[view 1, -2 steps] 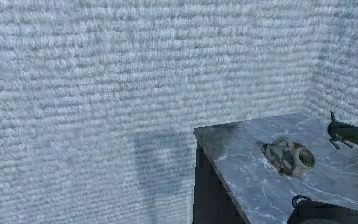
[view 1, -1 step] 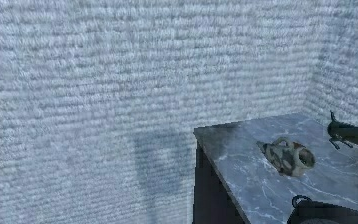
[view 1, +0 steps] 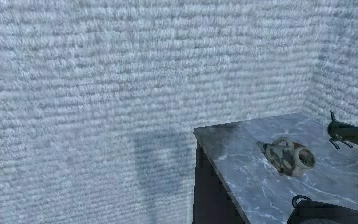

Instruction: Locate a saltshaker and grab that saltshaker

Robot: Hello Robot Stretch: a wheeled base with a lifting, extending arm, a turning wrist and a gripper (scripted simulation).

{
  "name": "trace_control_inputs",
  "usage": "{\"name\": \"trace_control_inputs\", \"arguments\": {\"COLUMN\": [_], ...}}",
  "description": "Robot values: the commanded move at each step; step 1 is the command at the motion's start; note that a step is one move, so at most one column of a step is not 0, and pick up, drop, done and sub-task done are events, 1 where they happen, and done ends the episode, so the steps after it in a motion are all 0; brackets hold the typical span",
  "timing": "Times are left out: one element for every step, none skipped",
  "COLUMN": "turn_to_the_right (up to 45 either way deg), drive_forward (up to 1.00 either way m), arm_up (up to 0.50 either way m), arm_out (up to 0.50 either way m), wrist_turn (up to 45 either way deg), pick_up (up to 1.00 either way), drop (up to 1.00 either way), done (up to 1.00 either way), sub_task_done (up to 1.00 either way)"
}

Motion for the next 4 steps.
{"name": "trace_control_inputs", "arguments": {"turn_to_the_right": [0.0, 0.0, 0.0, 0.0], "drive_forward": [0.00, 0.00, 0.00, 0.00], "arm_up": [0.00, 0.00, -0.16, 0.00], "arm_out": [0.00, 0.00, 0.00, 0.00], "wrist_turn": [45.0, 27.0, 0.0, 0.0], "pick_up": [0.00, 0.00, 0.00, 1.00], "drop": [0.00, 0.00, 0.00, 0.00], "done": [0.00, 0.00, 0.00, 0.00], "sub_task_done": [0.00, 0.00, 0.00, 0.00]}}
